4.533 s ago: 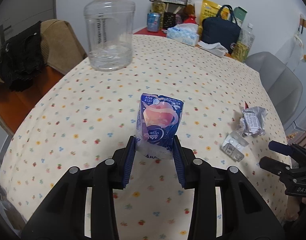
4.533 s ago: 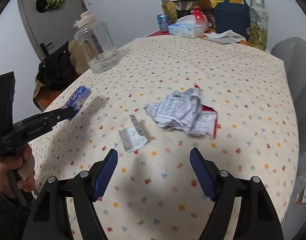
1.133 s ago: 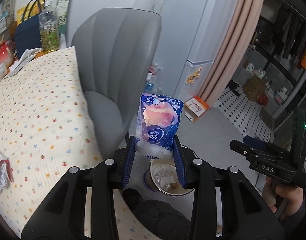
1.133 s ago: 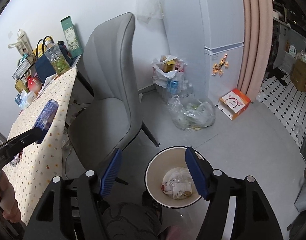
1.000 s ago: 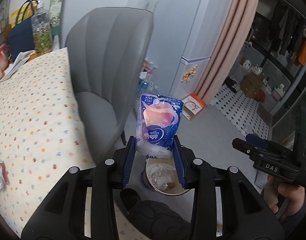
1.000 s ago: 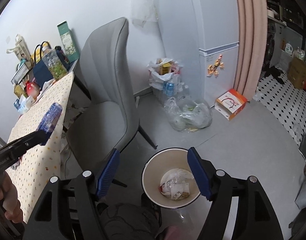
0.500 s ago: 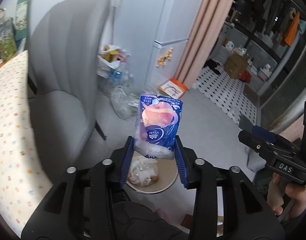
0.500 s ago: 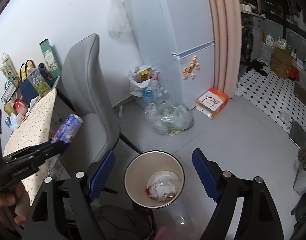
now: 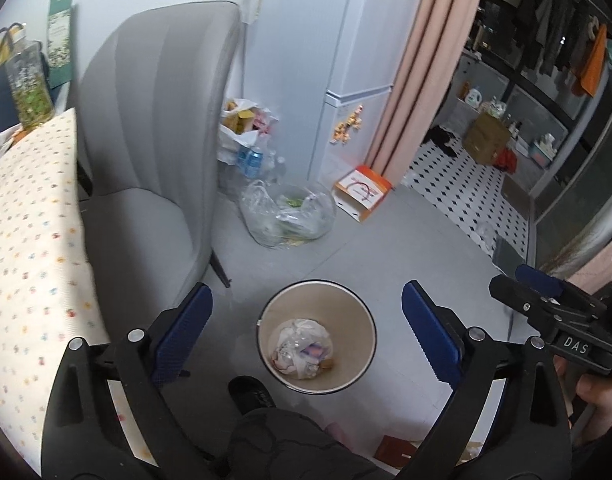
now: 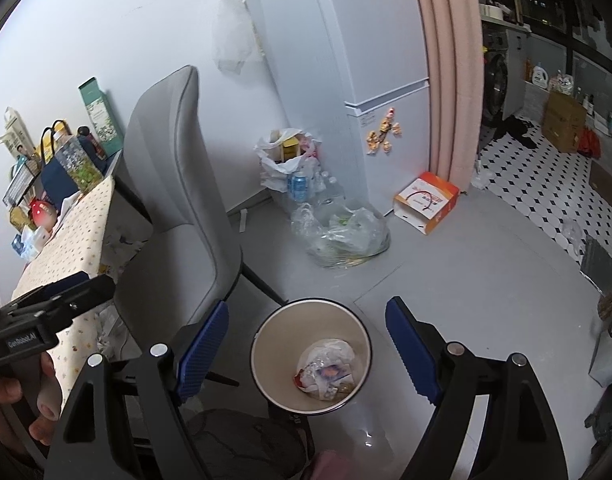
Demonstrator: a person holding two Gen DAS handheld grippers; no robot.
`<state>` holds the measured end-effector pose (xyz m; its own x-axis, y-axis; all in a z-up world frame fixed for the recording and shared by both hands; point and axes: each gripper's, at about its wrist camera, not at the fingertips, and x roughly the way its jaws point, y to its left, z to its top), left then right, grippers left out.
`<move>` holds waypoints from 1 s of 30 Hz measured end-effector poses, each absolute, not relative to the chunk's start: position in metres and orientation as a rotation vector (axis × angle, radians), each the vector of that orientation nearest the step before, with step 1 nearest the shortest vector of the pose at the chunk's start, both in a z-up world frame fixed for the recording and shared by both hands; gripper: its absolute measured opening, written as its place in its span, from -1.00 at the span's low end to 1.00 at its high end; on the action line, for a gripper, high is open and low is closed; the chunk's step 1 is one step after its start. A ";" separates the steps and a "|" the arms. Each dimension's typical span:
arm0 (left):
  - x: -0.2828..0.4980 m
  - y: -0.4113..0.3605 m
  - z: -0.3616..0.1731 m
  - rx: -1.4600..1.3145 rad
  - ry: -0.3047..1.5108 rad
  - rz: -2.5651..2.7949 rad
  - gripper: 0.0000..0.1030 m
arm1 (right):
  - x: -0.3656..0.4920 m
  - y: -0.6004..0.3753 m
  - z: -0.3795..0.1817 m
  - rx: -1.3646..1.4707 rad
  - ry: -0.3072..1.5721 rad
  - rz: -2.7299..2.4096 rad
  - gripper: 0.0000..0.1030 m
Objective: Collect trash
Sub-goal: 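Open the left tool over the bin while the right tool releases the blister pack, then move both open tools back over the table toward the crumpled wrappers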
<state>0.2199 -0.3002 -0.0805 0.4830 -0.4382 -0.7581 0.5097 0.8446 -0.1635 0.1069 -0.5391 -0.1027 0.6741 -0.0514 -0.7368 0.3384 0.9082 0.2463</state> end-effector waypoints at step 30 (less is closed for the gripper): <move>0.193 -0.047 -0.042 -0.150 0.775 -0.136 0.84 | 0.173 -0.357 -0.062 0.235 0.790 0.126 0.85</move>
<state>0.1932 -0.0471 -0.0424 0.7069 -0.1770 -0.6848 0.0669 0.9806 -0.1843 0.1727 -0.3571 -0.0625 0.6984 0.1993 -0.6874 -0.0242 0.9665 0.2556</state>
